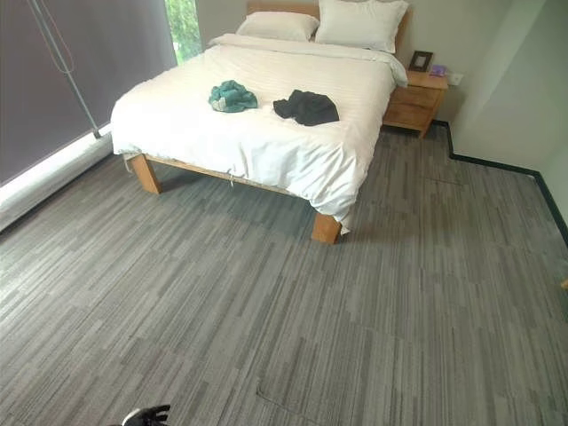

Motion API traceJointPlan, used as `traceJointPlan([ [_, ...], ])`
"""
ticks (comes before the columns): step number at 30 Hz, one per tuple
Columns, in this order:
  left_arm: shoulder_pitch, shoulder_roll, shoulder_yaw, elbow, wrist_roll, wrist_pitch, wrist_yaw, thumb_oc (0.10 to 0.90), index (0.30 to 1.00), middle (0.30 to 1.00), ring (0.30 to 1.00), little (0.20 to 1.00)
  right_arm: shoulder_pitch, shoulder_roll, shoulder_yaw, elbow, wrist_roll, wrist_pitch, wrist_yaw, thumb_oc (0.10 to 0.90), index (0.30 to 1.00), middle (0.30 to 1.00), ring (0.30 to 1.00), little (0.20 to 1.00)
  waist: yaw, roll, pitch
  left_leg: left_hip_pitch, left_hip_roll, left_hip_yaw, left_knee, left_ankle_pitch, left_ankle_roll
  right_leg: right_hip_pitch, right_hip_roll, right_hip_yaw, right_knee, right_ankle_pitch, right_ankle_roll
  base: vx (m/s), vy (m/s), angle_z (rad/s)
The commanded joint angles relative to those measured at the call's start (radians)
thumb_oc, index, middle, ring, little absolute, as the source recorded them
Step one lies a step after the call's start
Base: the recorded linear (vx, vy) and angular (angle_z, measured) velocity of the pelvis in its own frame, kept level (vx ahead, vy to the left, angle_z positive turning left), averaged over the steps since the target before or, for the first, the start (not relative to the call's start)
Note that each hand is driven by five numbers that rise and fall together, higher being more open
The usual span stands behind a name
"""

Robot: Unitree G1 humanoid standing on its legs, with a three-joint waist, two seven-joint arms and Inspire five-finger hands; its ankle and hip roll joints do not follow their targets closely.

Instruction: Pick up bed clothes into laundry basket.

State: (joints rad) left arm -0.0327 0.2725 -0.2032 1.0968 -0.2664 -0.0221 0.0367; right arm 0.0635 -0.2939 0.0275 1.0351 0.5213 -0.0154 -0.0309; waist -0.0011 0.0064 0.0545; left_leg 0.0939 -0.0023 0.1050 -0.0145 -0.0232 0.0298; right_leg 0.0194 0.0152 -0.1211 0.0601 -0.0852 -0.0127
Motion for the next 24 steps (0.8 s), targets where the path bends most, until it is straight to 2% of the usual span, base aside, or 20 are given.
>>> traceJointPlan([
  [1, -0.127, 0.087, 0.070, -0.173, -0.089, -0.150, 0.064, 0.800, 0.900, 0.900, 0.900, 0.900, -0.089, -0.071, -0.041, -0.234, 0.003, -0.168, -0.044, 0.800, 0.900, 0.900, 0.900, 0.900, -0.012, -0.028, -0.015, 0.017, 0.027, -0.005, -0.073, 0.036, -0.094, 0.085, -0.099, 0.003, -0.147, 0.127, 0.150, -0.03, 0.050, -0.02],
  [3, -0.161, 0.118, 0.059, -0.257, -0.096, -0.157, 0.065, 0.800, 0.900, 0.900, 0.900, 0.900, -0.112, -0.101, -0.065, -0.320, -0.038, -0.206, -0.083, 0.800, 0.900, 0.900, 0.900, 0.900, -0.012, -0.025, -0.013, 0.013, 0.024, -0.006, -0.073, 0.036, -0.092, 0.084, -0.102, -0.003, -0.147, 0.130, 0.153, -0.02, 0.043, -0.01],
  [4, -0.161, 0.118, 0.059, -0.258, -0.096, -0.156, 0.065, 0.800, 0.900, 0.900, 0.900, 0.900, -0.112, -0.100, -0.066, -0.321, -0.039, -0.205, -0.085, 0.800, 0.900, 0.900, 0.900, 0.900, -0.012, -0.025, -0.013, 0.013, 0.024, -0.006, -0.073, 0.036, -0.092, 0.084, -0.102, -0.003, -0.147, 0.130, 0.153, -0.02, 0.038, 0.00],
  [7, -0.165, 0.147, 0.078, -0.434, -0.084, -0.167, 0.091, 0.800, 0.900, 0.900, 0.900, 0.900, -0.122, -0.116, -0.073, -0.429, -0.076, -0.204, -0.090, 0.800, 0.900, 0.900, 0.900, 0.900, -0.005, -0.029, -0.008, 0.007, 0.020, -0.010, -0.073, 0.037, -0.090, 0.083, -0.106, -0.008, -0.147, 0.133, 0.154, -0.01, 0.013, 0.00],
  [11, -0.103, 0.101, 0.107, -0.497, -0.135, -0.167, 0.085, 0.800, 0.900, 0.900, 0.900, 0.900, -0.066, -0.099, -0.076, -0.487, -0.106, -0.193, -0.072, 0.800, 0.900, 0.900, 0.900, 0.900, -0.001, -0.036, -0.005, 0.009, 0.019, -0.011, -0.073, 0.035, -0.088, 0.086, -0.107, -0.010, -0.147, 0.131, 0.153, 0.00, 0.005, 0.04],
  [14, -0.057, 0.074, 0.117, -0.546, -0.118, -0.169, 0.090, 0.800, 0.900, 0.900, 0.900, 0.900, -0.024, -0.069, -0.084, -0.548, -0.151, -0.189, -0.090, 0.800, 0.900, 0.900, 0.900, 0.900, -0.006, -0.037, -0.001, 0.011, 0.020, -0.008, -0.073, 0.032, -0.086, 0.088, -0.109, -0.008, -0.147, 0.130, 0.153, 0.02, 0.012, -0.07],
  [18, 0.004, 0.067, 0.143, -0.594, -0.091, -0.178, 0.094, 0.800, 0.900, 0.900, 0.900, 0.900, 0.016, -0.045, -0.083, -0.594, -0.211, -0.196, -0.102, 0.800, 0.900, 0.900, 0.900, 0.900, -0.006, -0.039, 0.002, 0.014, 0.021, -0.003, -0.073, 0.030, -0.085, 0.088, -0.108, 0.000, -0.147, 0.129, 0.153, 0.03, 0.001, -0.10],
  [19, 0.032, 0.059, 0.165, -0.619, -0.089, -0.183, 0.102, 0.800, 0.900, 0.900, 0.900, 0.900, 0.032, -0.040, -0.074, -0.630, -0.262, -0.197, -0.108, 0.800, 0.900, 0.900, 0.900, 0.900, -0.006, -0.039, 0.007, 0.013, 0.022, 0.001, -0.073, 0.030, -0.083, 0.084, -0.108, 0.003, -0.147, 0.130, 0.153, 0.02, 0.010, -0.17],
  [24, 0.057, 0.068, 0.207, -0.676, -0.085, -0.199, 0.130, 0.800, 0.900, 0.900, 0.900, 0.900, 0.038, -0.031, -0.059, -0.697, -0.258, -0.201, -0.096, 0.800, 0.900, 0.900, 0.900, 0.900, -0.003, -0.043, 0.015, 0.003, 0.023, 0.012, -0.073, 0.027, -0.081, 0.067, -0.109, 0.011, -0.147, 0.133, 0.158, 0.02, 0.014, -0.04],
])
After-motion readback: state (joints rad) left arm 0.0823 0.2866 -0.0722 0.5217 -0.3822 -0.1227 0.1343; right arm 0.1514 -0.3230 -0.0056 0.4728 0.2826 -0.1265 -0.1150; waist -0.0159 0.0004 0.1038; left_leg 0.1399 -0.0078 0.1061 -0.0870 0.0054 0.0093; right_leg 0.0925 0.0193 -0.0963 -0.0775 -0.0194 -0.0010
